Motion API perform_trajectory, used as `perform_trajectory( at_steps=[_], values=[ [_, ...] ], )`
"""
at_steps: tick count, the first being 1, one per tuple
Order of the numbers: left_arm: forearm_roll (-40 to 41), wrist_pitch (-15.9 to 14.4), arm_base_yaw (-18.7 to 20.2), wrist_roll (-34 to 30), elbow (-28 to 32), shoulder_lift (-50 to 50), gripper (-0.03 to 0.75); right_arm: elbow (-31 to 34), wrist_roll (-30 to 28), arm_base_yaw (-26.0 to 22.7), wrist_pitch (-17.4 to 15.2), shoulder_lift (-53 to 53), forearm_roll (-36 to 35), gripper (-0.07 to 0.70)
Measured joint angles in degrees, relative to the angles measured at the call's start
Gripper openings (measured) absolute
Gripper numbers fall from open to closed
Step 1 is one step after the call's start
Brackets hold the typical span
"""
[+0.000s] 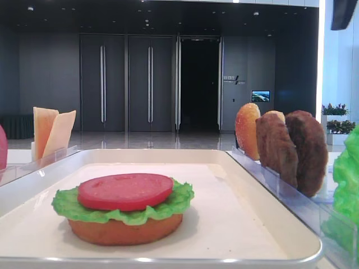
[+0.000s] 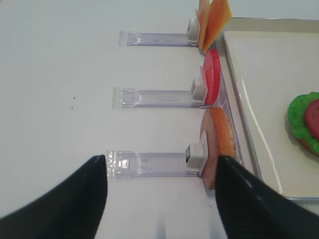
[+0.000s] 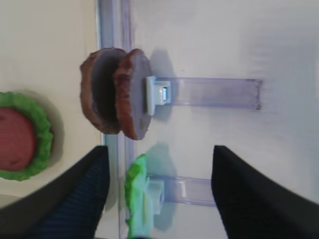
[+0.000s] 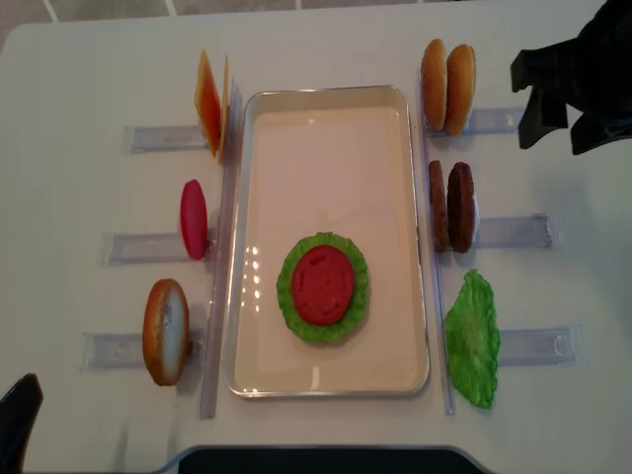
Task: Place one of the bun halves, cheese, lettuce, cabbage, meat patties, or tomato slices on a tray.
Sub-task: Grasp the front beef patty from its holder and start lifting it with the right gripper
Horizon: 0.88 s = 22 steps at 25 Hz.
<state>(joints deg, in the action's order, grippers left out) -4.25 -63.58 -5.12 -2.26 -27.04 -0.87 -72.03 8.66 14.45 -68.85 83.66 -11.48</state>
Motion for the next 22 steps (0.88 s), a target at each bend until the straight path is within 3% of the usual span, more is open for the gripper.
perform_trajectory(
  at_steps=[12, 22],
  values=[
    [0.00, 0.00, 0.00, 0.00, 0.00, 0.00, 0.518, -4.15, 8.26, 10.94, 2.06, 7.39, 0.28, 0.454],
    [0.00, 0.00, 0.00, 0.00, 0.00, 0.00, 0.518, -8.55, 11.83, 14.73, 1.74, 12.94, 3.59, 0.454]
  ],
)
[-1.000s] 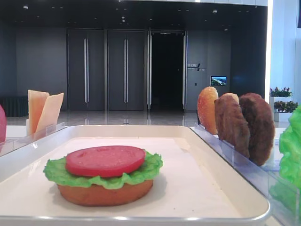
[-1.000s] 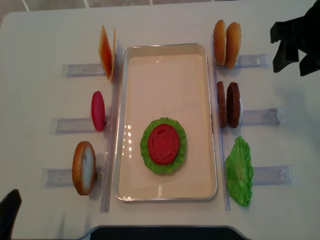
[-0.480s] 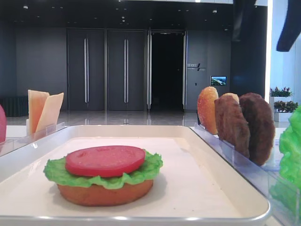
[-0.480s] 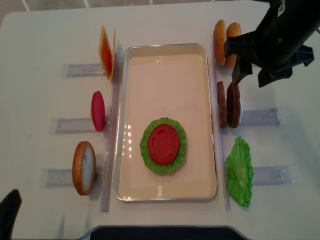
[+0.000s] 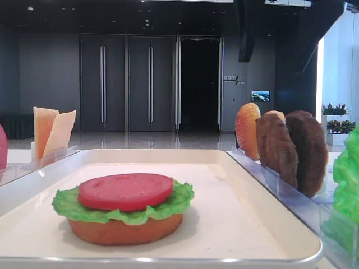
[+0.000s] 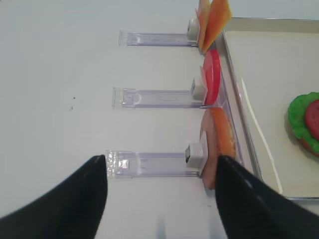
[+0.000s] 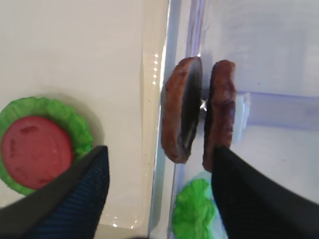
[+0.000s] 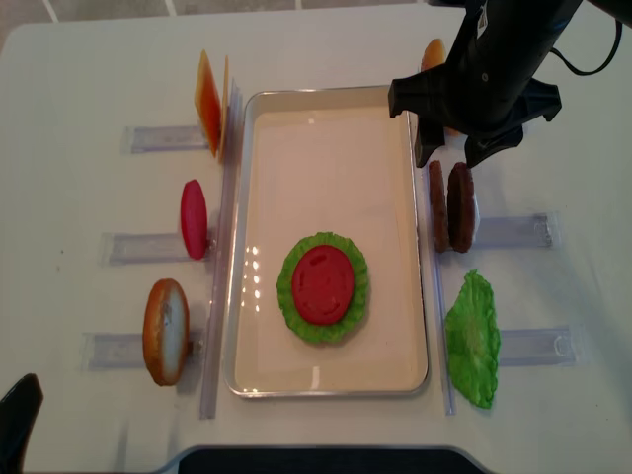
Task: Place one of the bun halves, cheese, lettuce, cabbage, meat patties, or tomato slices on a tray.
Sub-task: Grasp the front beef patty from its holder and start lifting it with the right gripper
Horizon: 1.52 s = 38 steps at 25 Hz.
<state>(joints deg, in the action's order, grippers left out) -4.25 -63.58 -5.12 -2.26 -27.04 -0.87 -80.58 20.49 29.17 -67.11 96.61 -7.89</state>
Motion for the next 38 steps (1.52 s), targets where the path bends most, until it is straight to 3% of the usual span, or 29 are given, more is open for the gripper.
perform_trajectory(
  at_steps=[38],
  values=[
    [-0.05, 0.00, 0.00, 0.00, 0.00, 0.00, 0.518, -0.11, 0.23, 0.83, 2.37, 10.36, 1.15, 0.454]
  ],
)
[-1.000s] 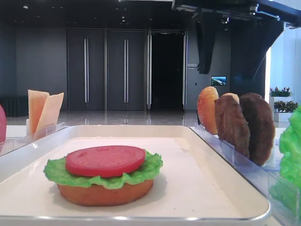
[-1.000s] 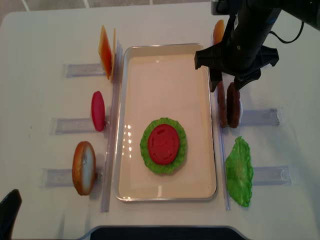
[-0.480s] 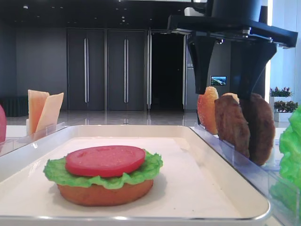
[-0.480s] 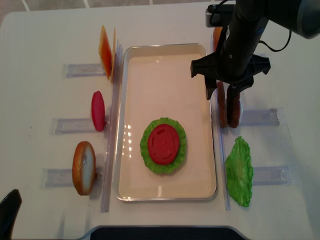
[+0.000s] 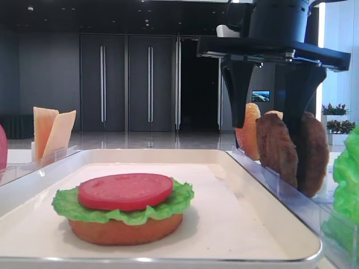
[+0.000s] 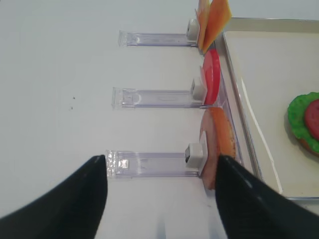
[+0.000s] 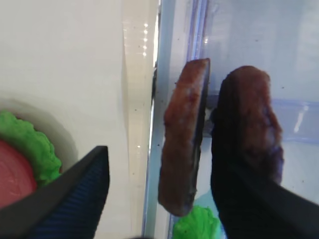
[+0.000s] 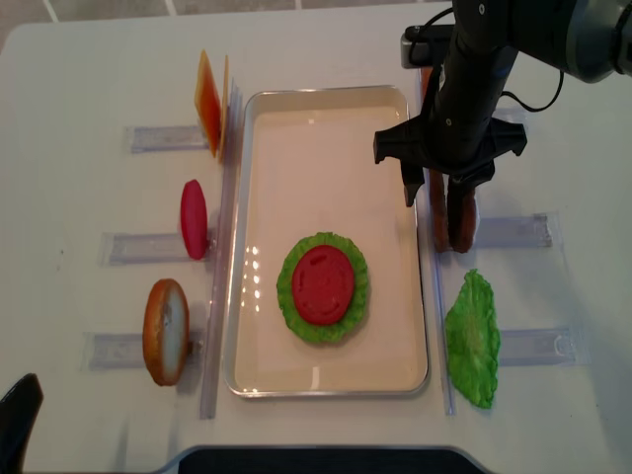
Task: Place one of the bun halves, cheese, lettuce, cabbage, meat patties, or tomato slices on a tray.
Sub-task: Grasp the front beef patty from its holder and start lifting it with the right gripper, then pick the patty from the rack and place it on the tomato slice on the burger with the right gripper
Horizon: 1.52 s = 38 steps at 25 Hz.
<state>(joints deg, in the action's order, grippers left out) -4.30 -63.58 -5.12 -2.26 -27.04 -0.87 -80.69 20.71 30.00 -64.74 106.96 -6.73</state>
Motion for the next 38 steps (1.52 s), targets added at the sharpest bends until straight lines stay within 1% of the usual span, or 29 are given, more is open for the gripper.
perform_trajectory(
  at_steps=[3, 6, 8, 14, 23, 29, 31, 38],
  values=[
    [0.00, 0.00, 0.00, 0.00, 0.00, 0.00, 0.518, 0.00, 0.00, 0.00, 0.15, 0.34, 0.74, 0.447],
    [0.00, 0.00, 0.00, 0.00, 0.00, 0.00, 0.518, 0.00, 0.00, 0.00, 0.15, 0.34, 1.93, 0.408],
    [0.00, 0.00, 0.00, 0.00, 0.00, 0.00, 0.518, 0.00, 0.00, 0.00, 0.10, 0.34, 2.80, 0.361],
    [0.00, 0.00, 0.00, 0.00, 0.00, 0.00, 0.518, 0.00, 0.00, 0.00, -0.88, 0.36, 5.81, 0.145],
    [0.00, 0.00, 0.00, 0.00, 0.00, 0.00, 0.518, 0.00, 0.00, 0.00, -1.58, 0.36, 5.58, 0.137],
    [0.00, 0.00, 0.00, -0.04, 0.00, 0.00, 0.518, -2.18, -0.17, 0.00, -5.04, 0.40, 4.23, 0.137],
    [0.00, 0.00, 0.00, -0.04, 0.00, 0.00, 0.518, -3.31, -0.30, 0.00, -5.55, 0.26, 4.09, 0.137],
    [0.00, 0.00, 0.00, -0.04, 0.00, 0.00, 0.518, -5.51, 0.19, 0.00, -5.40, -5.00, 3.39, 0.137]
  ],
)
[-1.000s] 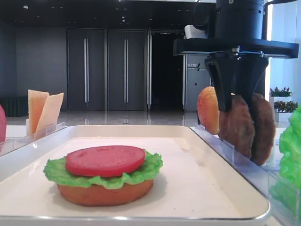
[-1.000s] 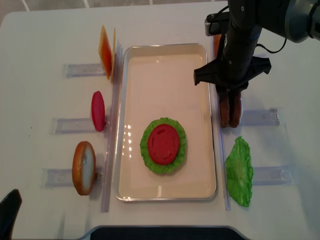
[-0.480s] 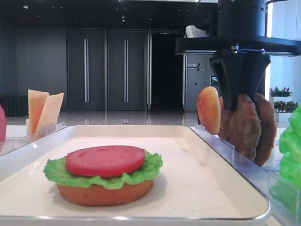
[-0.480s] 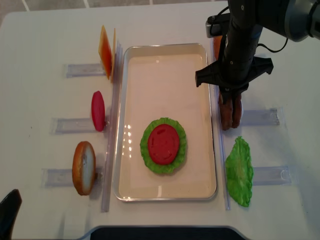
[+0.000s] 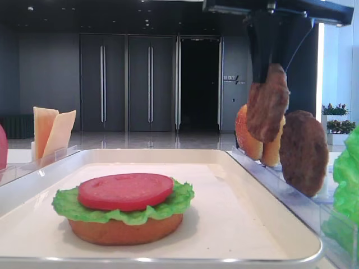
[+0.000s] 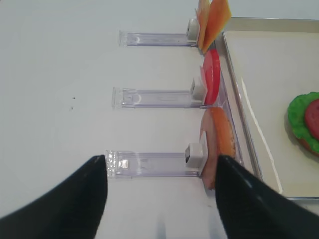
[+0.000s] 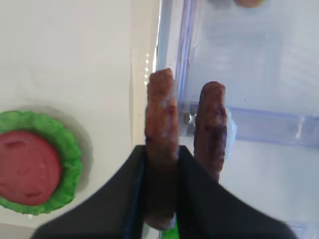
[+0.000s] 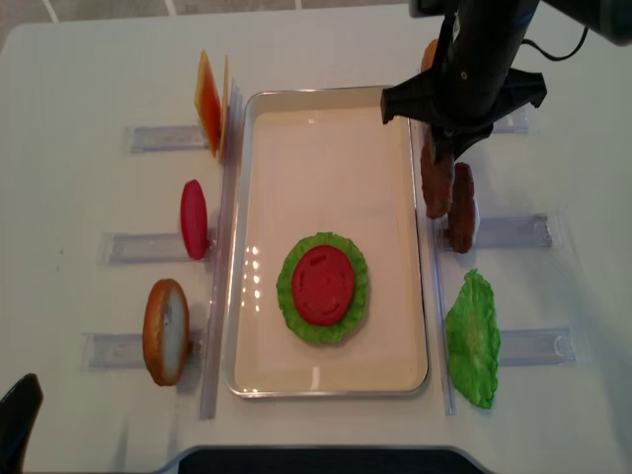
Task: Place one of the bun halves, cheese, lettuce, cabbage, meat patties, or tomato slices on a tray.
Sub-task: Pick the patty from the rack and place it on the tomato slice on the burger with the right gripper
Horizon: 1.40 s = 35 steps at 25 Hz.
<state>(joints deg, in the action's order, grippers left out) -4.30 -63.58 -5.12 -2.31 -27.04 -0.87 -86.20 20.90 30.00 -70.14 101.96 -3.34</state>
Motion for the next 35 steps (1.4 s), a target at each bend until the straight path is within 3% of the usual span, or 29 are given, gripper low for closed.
perform_trajectory(
  at_steps=[9, 15, 18, 21, 27, 31, 35],
  values=[
    [0.00, 0.00, 0.00, 0.00, 0.00, 0.00, 0.518, 0.00, -1.51, 0.36, -0.11, -7.30, -5.63, 0.137],
    [0.00, 0.00, 0.00, 0.00, 0.00, 0.00, 0.518, 0.00, -2.00, 5.57, 1.04, -11.02, -7.31, 0.137],
    [0.00, 0.00, 0.00, 0.00, 0.00, 0.00, 0.518, 2.03, -2.30, 8.34, 5.42, -12.14, -9.69, 0.137],
    [0.00, 0.00, 0.00, 0.00, 0.00, 0.00, 0.518, 7.19, -4.44, 9.56, 12.43, -13.46, -15.16, 0.137],
    [-0.33, 0.00, 0.00, 0.00, 0.00, 0.00, 0.518, 20.68, -14.10, 9.62, 26.08, -16.84, -28.15, 0.137],
    [-0.38, 0.00, 0.00, 0.00, 0.00, 0.00, 0.518, 28.24, -23.71, 9.62, 31.37, -17.51, -39.91, 0.137],
    [-0.44, 0.00, 0.00, 0.00, 0.00, 0.00, 0.518, 33.25, -32.19, 9.18, 34.03, -17.51, -48.73, 0.137]
  ],
)
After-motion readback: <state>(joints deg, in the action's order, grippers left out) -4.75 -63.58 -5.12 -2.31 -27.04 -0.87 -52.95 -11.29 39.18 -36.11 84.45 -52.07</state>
